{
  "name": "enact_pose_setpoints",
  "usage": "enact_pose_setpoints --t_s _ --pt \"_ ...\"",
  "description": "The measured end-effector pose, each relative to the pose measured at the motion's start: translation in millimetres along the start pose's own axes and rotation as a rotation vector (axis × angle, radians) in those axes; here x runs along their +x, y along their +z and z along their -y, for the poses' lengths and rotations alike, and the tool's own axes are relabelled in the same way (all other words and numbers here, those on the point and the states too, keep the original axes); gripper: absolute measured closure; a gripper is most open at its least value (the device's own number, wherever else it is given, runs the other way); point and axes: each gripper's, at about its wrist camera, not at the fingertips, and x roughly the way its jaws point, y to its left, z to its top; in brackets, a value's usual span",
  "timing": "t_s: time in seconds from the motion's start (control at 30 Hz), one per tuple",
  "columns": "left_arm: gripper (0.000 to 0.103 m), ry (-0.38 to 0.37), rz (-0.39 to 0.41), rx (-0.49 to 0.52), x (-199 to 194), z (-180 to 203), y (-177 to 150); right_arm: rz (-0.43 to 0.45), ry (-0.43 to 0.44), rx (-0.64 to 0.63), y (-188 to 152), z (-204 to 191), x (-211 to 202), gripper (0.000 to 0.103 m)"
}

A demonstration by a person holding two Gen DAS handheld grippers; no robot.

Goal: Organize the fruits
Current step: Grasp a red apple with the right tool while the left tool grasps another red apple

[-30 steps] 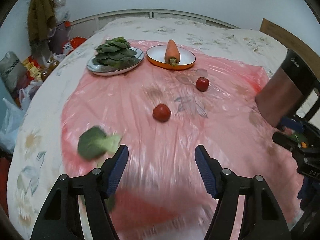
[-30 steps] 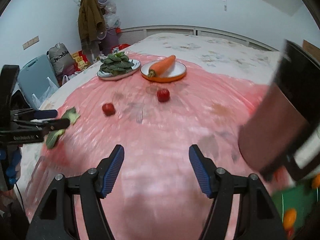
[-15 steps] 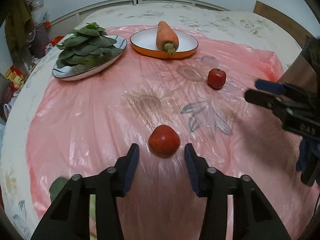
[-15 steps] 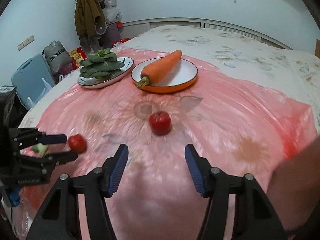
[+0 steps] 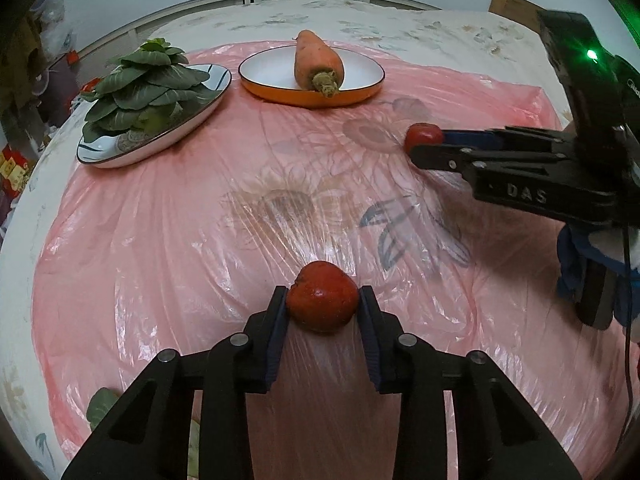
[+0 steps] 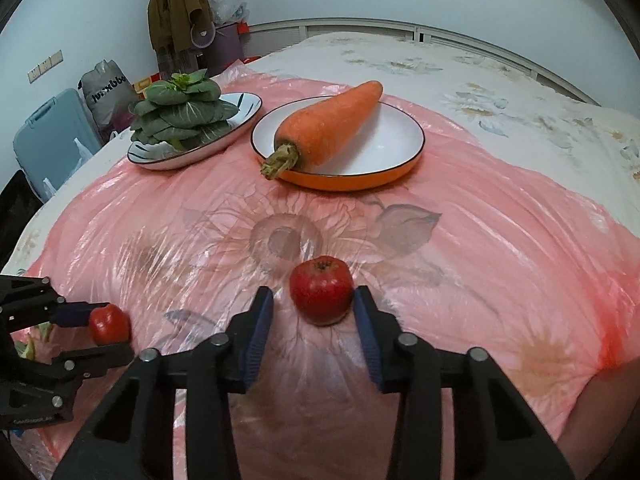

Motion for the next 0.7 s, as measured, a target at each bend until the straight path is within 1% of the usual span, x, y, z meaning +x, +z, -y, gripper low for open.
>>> enact_pose_setpoints --t_s 0.07,0.1,0.27,0.47,0.7 --pt "0.074 -0.004 0.002 0.000 0.3 -0.9 -0.1 -0.003 -0.007 -0.005 1.1 0.2 0.6 0.100" --pt "0.074 -0.008 0.004 -0.002 -0.1 -1.8 -0.5 -0.006 -0.009 -0.005 1.2 0.5 0.4 0.101" --pt "0.074 -0.038 0.008 -0.046 -3.7 -7.8 0.5 -0.005 0.009 0.021 5.0 4.2 -4.1 0.101" --pt "0.074 -0.042 0.028 -0.066 -14.9 -8.3 2.1 0.015 0.017 0.042 4.2 4.9 -17.2 0.101" --pt "0.074 -0.050 0.043 -0.093 -22.9 -9.4 -1.5 0.029 0.029 0.053 -14.7 -1.4 -38.6 0.101"
